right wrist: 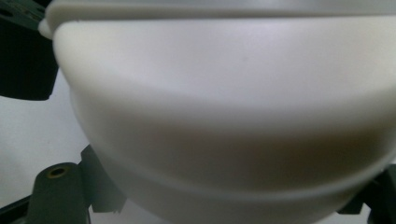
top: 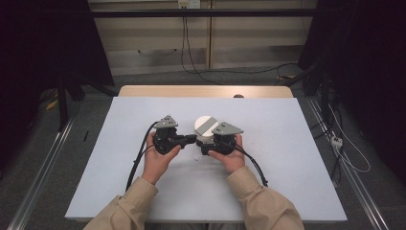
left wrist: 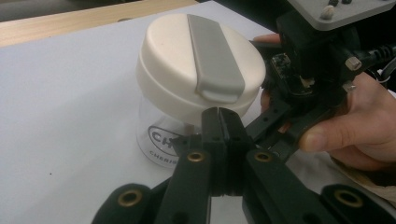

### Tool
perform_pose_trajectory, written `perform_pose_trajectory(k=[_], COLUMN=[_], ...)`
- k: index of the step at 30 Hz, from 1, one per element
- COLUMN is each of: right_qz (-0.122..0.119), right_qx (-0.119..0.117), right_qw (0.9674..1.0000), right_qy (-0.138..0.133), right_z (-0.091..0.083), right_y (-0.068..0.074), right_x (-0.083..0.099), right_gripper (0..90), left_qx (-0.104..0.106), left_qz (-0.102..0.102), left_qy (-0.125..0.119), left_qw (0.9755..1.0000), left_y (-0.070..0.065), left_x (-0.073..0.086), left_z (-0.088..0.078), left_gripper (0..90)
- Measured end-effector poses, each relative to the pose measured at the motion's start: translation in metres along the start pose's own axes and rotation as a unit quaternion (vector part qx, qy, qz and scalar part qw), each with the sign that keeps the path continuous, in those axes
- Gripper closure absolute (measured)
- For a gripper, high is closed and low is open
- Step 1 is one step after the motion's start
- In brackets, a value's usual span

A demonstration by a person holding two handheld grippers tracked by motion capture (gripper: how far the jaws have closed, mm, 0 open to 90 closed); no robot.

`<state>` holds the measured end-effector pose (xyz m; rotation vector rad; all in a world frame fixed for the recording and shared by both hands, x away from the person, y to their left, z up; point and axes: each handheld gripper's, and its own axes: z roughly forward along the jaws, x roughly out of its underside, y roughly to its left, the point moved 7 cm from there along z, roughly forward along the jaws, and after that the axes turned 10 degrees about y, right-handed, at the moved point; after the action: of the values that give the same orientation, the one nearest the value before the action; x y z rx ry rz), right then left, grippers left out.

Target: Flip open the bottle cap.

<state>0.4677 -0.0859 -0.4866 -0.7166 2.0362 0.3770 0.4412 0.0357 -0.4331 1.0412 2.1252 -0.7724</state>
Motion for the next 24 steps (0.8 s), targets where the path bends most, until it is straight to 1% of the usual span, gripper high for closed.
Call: perform_pose_trajectory(k=[5,7,12,13,14,16,17,20,21,24], right_qz=[0.001,0.000,0.004,0.003,0.004,0.005,0.005,0.004,0.005,0.006], right_qx=[-0.001,0.000,-0.001,-0.001,-0.001,-0.001,-0.001,0.000,0.000,-0.002], right_qw=[1.0000,1.0000,1.0000,1.0000,1.0000,1.0000,1.0000,1.0000,1.0000,1.0000], right_qy=[-0.002,-0.002,-0.002,-0.002,-0.002,-0.003,-0.004,-0.004,-0.004,-0.004], right_z=[0.001,0.001,0.001,0.001,0.001,0.001,0.002,0.002,0.002,0.002], right_y=[0.000,0.000,0.000,-0.001,-0.001,-0.001,-0.001,-0.001,-0.001,-0.001], right_x=[0.000,0.000,0.000,0.000,0.000,0.000,0.000,0.000,0.000,0.000], right_gripper=[18.8,18.8,18.8,18.8,18.9,18.9,18.8,18.9,18.8,18.9], left_qx=[-0.002,-0.004,-0.007,-0.006,-0.005,-0.005,-0.003,-0.008,-0.006,-0.006], left_qz=[-0.005,-0.001,-0.002,-0.004,-0.002,0.000,-0.002,0.002,0.002,0.002], left_qy=[-0.005,-0.007,-0.008,-0.013,-0.011,-0.017,-0.019,-0.019,-0.023,-0.021], left_qw=[1.0000,1.0000,0.9999,0.9999,0.9999,0.9998,0.9998,0.9998,0.9997,0.9998], left_y=[0.000,0.000,0.000,-0.001,-0.001,-0.003,-0.004,-0.004,-0.005,-0.006], left_x=[-0.001,-0.003,-0.004,-0.005,-0.006,-0.009,-0.011,-0.015,-0.016,-0.019], left_z=[0.001,0.000,0.001,0.001,0.000,-0.001,-0.001,-0.001,-0.001,0.000], left_gripper=[90.0,90.0,90.0,90.0,90.0,90.0,90.0,90.0,90.0,90.0])
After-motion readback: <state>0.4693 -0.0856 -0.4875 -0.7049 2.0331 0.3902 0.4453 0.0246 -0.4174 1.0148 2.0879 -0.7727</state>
